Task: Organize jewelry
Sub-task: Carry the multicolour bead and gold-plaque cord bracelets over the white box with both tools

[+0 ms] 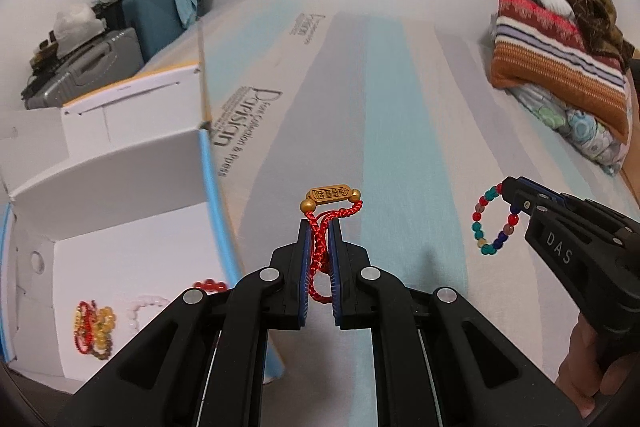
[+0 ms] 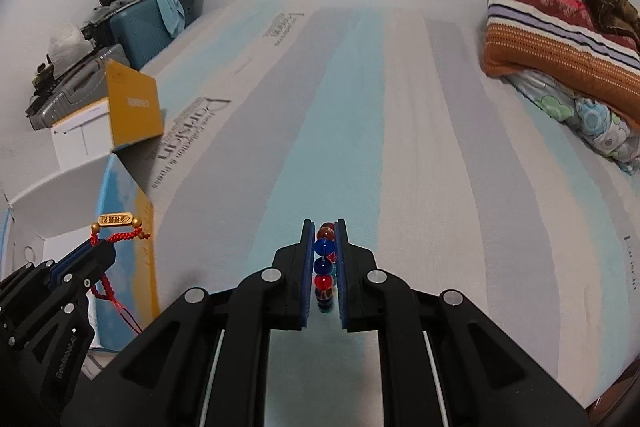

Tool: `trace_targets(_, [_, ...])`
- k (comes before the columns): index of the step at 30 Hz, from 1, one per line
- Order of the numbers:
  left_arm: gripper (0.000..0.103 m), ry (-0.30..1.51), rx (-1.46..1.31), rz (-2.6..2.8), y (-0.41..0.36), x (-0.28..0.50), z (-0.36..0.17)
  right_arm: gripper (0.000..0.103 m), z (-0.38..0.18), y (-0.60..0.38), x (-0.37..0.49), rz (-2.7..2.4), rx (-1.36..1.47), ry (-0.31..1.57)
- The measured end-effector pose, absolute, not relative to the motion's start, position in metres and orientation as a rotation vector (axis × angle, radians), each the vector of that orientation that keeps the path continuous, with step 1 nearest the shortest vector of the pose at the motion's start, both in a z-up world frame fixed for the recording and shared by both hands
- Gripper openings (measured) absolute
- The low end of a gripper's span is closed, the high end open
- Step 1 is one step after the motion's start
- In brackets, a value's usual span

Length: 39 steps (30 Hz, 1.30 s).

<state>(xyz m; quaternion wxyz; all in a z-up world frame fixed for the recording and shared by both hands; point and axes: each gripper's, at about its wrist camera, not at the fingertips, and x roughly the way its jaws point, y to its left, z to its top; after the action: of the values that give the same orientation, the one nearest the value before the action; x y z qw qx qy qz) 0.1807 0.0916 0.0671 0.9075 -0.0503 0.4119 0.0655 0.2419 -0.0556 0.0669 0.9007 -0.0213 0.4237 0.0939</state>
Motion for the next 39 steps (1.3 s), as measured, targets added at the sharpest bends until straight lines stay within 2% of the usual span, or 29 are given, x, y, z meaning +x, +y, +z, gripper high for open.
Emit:
trace_targets(11, [0.008, 0.768, -0.16, 0.235, 0.16, 0.134, 0.104, 0.009, 0.112, 0.013, 0.211, 0.291, -0.098, 0.798])
trace_targets(19, [0.008, 0.787, -0.196, 0.352, 0.23, 0.106, 0.091, 0.009, 0.125, 0.086, 0.179, 0.43, -0.143, 0.761])
trace_targets(29, [0.008, 0.878, -0.232, 0.448, 0.298, 0.085, 0.049, 0.009, 0.094, 0.166, 0.164, 0.549, -0.191, 0.805])
trace_targets(39, [0.008, 0.966, -0.239, 0.487, 0.325, 0.083, 0.02, 0.009, 0.043, 0.199, 0.171, 0.551, -0.232, 0.907])
